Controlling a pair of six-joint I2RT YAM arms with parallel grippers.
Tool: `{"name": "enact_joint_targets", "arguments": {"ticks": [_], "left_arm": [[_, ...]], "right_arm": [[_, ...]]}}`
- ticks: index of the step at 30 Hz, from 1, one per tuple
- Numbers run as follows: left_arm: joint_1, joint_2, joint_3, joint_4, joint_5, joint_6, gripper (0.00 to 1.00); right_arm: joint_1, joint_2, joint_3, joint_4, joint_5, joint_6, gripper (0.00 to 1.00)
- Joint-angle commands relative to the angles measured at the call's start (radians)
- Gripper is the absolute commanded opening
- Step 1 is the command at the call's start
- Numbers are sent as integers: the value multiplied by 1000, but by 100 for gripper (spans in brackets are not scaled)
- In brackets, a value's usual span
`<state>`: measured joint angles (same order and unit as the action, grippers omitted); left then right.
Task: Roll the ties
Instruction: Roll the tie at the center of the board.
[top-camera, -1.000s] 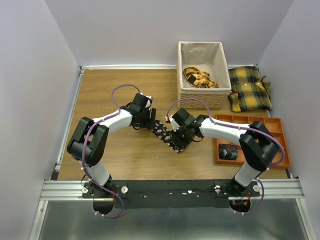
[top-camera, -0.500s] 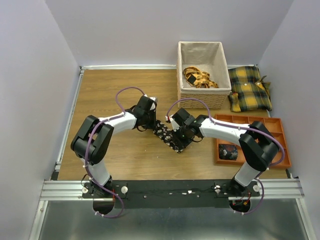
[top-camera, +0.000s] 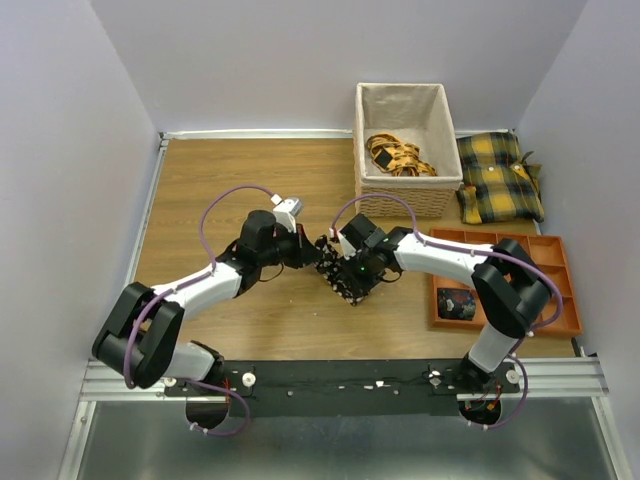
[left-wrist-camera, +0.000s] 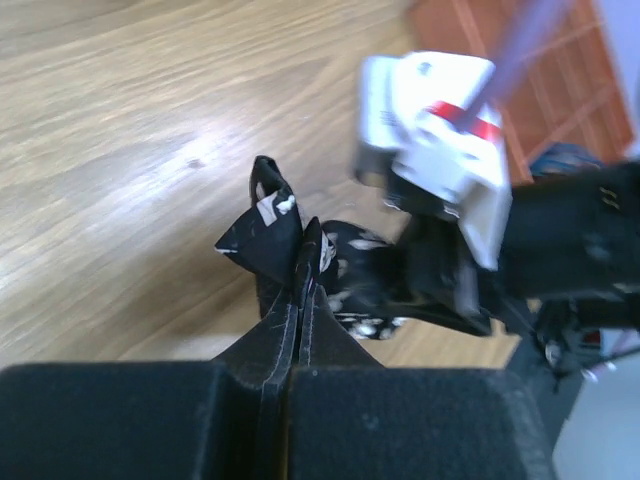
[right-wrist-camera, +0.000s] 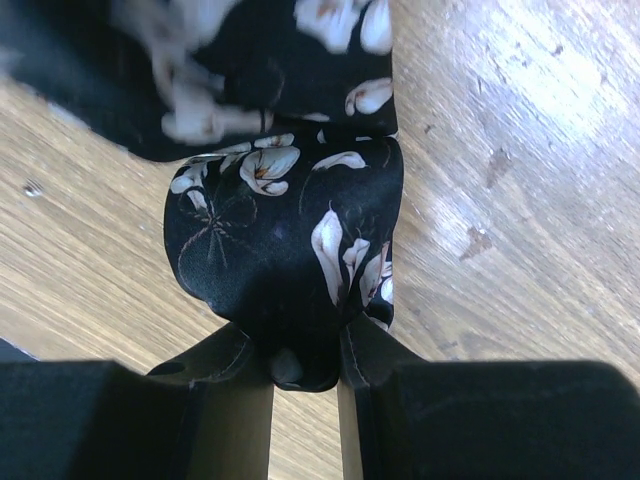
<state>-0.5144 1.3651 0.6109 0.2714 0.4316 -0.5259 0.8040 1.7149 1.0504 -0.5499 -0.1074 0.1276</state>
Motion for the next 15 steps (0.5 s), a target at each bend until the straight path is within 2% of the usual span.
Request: {"name": "enact_joint_targets", "arguments": {"ticks": [1, 4, 8, 12, 13, 15], "left_arm": [[-10, -14, -71, 257, 159, -45, 0], [-19, 6, -88, 331, 208, -78, 0], [-45, 9, -100, 327, 239, -63, 0], [-124, 26, -54, 204, 159, 111, 0], [-145, 31, -43, 121, 126, 194, 0], [-177, 45, -39, 65, 25, 242, 0]], "right_arm": [[8, 46, -10, 60, -41, 47, 7], [9, 42, -15, 91, -40, 53, 7], [8, 52, -1, 100, -17, 56, 7], [9, 69, 10, 126, -28, 81, 8], [8, 72, 14, 130, -22, 84, 8], [9, 68, 13, 133, 0, 92, 8]]}}
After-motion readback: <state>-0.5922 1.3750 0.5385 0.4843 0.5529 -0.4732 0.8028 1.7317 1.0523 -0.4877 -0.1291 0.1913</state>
